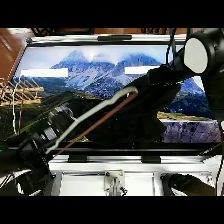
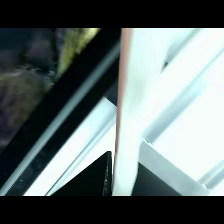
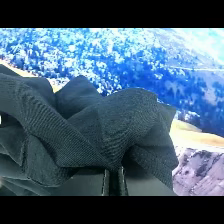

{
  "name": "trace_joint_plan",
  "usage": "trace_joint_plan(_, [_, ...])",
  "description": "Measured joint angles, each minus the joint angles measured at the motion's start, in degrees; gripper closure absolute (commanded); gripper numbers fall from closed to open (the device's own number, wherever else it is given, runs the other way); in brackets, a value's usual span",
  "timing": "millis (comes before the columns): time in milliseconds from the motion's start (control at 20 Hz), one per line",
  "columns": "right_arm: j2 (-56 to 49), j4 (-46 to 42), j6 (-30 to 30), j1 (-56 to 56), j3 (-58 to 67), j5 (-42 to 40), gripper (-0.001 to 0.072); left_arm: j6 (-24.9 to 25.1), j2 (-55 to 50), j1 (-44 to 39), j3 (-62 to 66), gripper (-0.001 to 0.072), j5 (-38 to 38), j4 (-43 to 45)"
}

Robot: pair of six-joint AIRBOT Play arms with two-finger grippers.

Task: Fold the shirts.

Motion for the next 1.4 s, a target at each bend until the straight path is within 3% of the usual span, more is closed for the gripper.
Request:
trace_joint_plan(250, [0.7,2.2,-1.4,-0.4,0.0,0.3,0.0615,-5.3,-3.1,-6.2,-3.4,0.066,6.8,1.6])
trace_joint_plan(600, [5.4,9.6,-4.5,-0.5,0.0,0.1,0.0615,-10.4,-17.5,-6.3,-3.4,0.066,21.0,3.8])
trace_joint_plan(750, [7.5,10.6,-7.9,-0.5,0.0,-0.1,0.0615,-7.1,-20.9,-6.1,-1.4,0.066,23.7,4.2])
trace_joint_plan(900, [8.4,11.0,-11.5,-0.4,0.0,-1.7,0.0615,0.3,-22.1,-6.3,0.7,0.066,24.7,3.9])
trace_joint_plan(1100, [8.8,10.0,-15.0,-0.4,0.0,-4.0,0.0615,7.2,-22.1,-6.3,2.5,0.066,21.4,3.6])
trace_joint_plan(1400, [9.0,4.0,-17.4,-0.4,0.0,-5.2,0.0615,9.1,-16.1,-6.3,3.1,0.066,17.7,3.1])
